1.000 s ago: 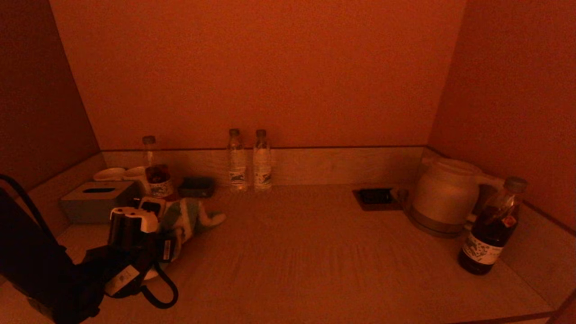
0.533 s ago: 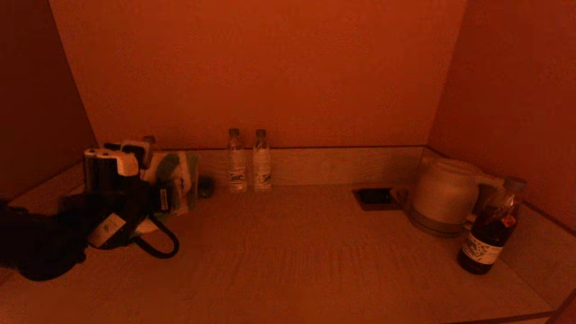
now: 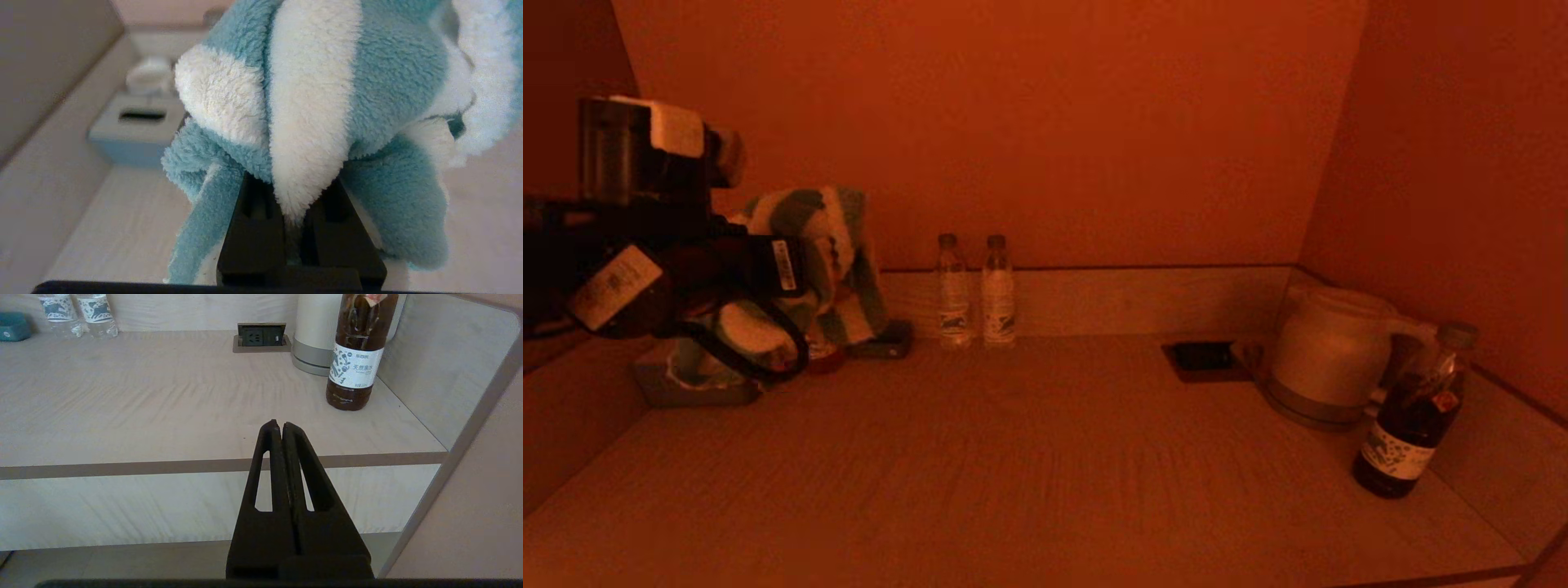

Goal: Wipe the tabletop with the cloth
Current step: Place the tablecloth

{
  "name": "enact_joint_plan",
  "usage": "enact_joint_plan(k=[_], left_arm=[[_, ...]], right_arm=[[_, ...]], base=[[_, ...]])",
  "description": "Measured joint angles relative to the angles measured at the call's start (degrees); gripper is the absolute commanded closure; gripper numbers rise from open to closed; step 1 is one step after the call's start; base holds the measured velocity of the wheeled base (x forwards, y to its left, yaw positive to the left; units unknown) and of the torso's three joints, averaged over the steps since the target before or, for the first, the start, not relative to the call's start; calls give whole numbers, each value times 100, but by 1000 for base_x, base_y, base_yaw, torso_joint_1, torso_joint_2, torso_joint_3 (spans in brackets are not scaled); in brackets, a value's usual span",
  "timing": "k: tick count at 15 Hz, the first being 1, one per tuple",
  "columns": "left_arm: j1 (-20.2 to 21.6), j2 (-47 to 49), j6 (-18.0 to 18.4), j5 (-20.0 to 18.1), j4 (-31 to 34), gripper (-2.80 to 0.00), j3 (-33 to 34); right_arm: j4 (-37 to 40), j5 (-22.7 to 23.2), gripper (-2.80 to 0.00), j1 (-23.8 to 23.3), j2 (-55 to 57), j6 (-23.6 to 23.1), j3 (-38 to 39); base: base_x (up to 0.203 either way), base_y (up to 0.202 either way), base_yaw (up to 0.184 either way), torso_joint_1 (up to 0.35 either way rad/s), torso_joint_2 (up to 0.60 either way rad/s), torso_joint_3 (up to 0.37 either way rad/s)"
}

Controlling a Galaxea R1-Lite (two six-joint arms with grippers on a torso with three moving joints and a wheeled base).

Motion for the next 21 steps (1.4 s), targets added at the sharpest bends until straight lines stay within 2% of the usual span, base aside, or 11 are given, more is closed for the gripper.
enact_joint_plan(k=[4,6,8,12,16,19,21], left_arm=[[254,-87,-1075,-68,2419,0,-1156],[435,-69,-1314,-82,3130,0,-1402],[852,-45,-1457,-203,3595,0,-1564],[1669,-74,-1431,-614,3733,0,-1592],[2567,-113,-1256,-1257,3785,0,-1449],[2989,-44,-1137,-1591,3743,0,-1350],[3096,5,-1125,-1646,3738,0,-1330]], right_arm=[[-2,2,0,0,0,0,0],[-5,2,0,-2,0,0,0],[-2,2,0,5,0,-2,0],[0,2,0,2,0,-2,0],[0,2,0,0,0,0,0],[-2,2,0,2,0,-1,0],[0,2,0,0,0,-2,0]], base=[[0,0,0,0,0,0],[0,0,0,0,0,0],[0,0,0,0,0,0],[0,0,0,0,0,0],[0,0,0,0,0,0],[0,0,0,0,0,0],[0,0,0,0,0,0]])
